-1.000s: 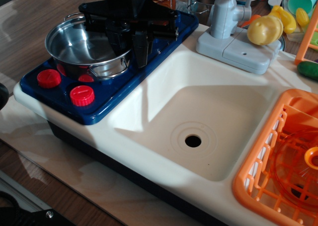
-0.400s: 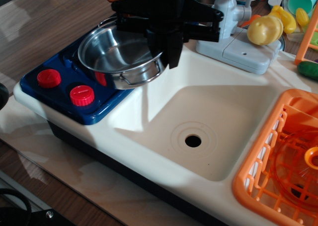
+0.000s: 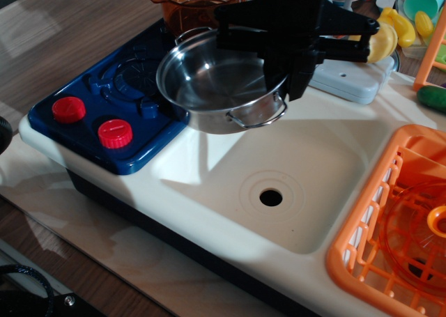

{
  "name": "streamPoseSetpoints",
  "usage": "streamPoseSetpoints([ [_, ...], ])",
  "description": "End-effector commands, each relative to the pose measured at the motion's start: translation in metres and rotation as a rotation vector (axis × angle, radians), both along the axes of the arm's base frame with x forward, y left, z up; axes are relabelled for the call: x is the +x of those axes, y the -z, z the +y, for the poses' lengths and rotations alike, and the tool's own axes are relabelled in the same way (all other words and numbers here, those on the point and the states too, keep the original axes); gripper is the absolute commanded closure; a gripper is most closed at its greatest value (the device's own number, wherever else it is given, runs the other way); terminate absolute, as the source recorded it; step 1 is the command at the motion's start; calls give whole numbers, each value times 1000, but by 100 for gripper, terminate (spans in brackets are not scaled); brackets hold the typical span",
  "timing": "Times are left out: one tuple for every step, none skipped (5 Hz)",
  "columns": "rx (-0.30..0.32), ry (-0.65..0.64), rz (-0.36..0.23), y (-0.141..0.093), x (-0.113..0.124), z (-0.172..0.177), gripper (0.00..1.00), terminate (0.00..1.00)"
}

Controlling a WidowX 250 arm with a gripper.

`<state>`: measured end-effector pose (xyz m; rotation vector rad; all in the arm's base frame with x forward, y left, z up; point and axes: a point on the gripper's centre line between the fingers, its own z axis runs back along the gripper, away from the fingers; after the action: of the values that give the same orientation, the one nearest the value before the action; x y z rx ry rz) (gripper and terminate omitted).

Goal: Put pan from stove to sink

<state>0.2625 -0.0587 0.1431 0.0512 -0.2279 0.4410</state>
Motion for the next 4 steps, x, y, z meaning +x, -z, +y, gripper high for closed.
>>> streamPoseSetpoints([
  [7, -21, -49, -18, 14, -22, 100, 0],
  [-31, -48, -65, -19, 12, -26, 0, 0],
  [-31, -48, -65, -19, 12, -26, 0, 0],
  [-31, -48, -65, -19, 12, -26, 0, 0],
])
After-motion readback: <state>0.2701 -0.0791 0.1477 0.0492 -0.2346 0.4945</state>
